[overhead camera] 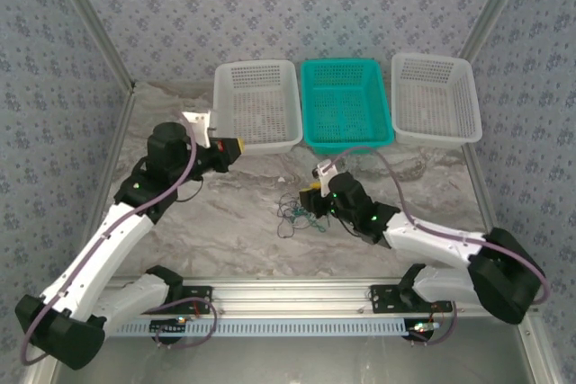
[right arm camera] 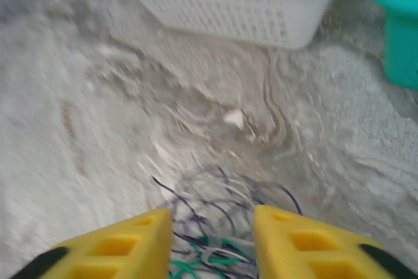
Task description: Untangle the cables
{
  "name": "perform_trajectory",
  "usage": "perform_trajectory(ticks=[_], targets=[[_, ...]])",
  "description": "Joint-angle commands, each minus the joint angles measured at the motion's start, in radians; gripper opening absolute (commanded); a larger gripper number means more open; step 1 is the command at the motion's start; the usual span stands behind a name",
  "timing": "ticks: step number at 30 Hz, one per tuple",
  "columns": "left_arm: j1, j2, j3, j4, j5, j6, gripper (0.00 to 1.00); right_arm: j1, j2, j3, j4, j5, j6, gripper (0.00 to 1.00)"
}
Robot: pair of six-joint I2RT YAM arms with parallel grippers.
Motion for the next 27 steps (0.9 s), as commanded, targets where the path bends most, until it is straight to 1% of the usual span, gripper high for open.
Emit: perform_trajectory(ticks=[1, 3, 5, 7, 8, 9, 10, 11, 13, 15, 17, 22, 25, 27], targets=[[-0.011, 0.002, -0.027, 0.08, 0.046, -0.021, 0.0, -0.004, -0.072, 0.031, 0.017, -0.008, -0.074, 0.28], [-0.023, 0.017, -0.053, 0.109, 0.056, -0.035, 0.0, -0.013, -0.085, 0.055, 0.003, -0.014, -0.086, 0.26], [-0.04, 0.041, -0.075, 0.125, 0.058, -0.042, 0.03, -0.021, -0.08, 0.079, -0.018, -0.018, -0.104, 0.28], [-0.062, 0.081, -0.086, 0.122, 0.047, -0.053, 0.14, -0.034, -0.058, 0.093, -0.06, 0.017, -0.107, 0.36], [-0.075, 0.103, -0.09, 0.125, 0.041, -0.064, 0.18, -0.048, -0.042, 0.111, -0.113, 0.051, -0.075, 0.42], [-0.095, 0.13, -0.094, 0.134, 0.033, -0.075, 0.24, -0.073, -0.018, 0.137, -0.18, 0.094, -0.017, 0.43], [-0.124, 0.161, -0.099, 0.146, 0.023, -0.08, 0.28, -0.103, 0.007, 0.158, -0.242, 0.105, 0.047, 0.43], [-0.157, 0.194, -0.1, 0.159, 0.009, -0.08, 0.31, -0.154, 0.031, 0.168, -0.273, 0.049, 0.106, 0.43], [-0.21, 0.27, -0.089, 0.169, -0.023, -0.078, 0.35, -0.221, 0.073, 0.151, -0.256, -0.082, 0.186, 0.43], [-0.245, 0.357, -0.064, 0.158, -0.067, -0.09, 0.36, -0.252, 0.117, 0.144, -0.234, -0.163, 0.244, 0.44], [-0.263, 0.449, -0.037, 0.159, -0.089, -0.098, 0.37, -0.247, 0.165, 0.155, -0.22, -0.208, 0.259, 0.46], [-0.275, 0.62, 0.013, 0.163, -0.125, -0.109, 0.38, -0.226, 0.246, 0.196, -0.218, -0.2, 0.275, 0.5], [-0.277, 0.69, 0.03, 0.206, -0.092, -0.119, 0.38, -0.224, 0.271, 0.209, -0.207, -0.21, 0.281, 0.5], [-0.279, 0.714, 0.027, 0.256, -0.068, -0.126, 0.4, -0.222, 0.284, 0.214, -0.208, -0.216, 0.281, 0.5]])
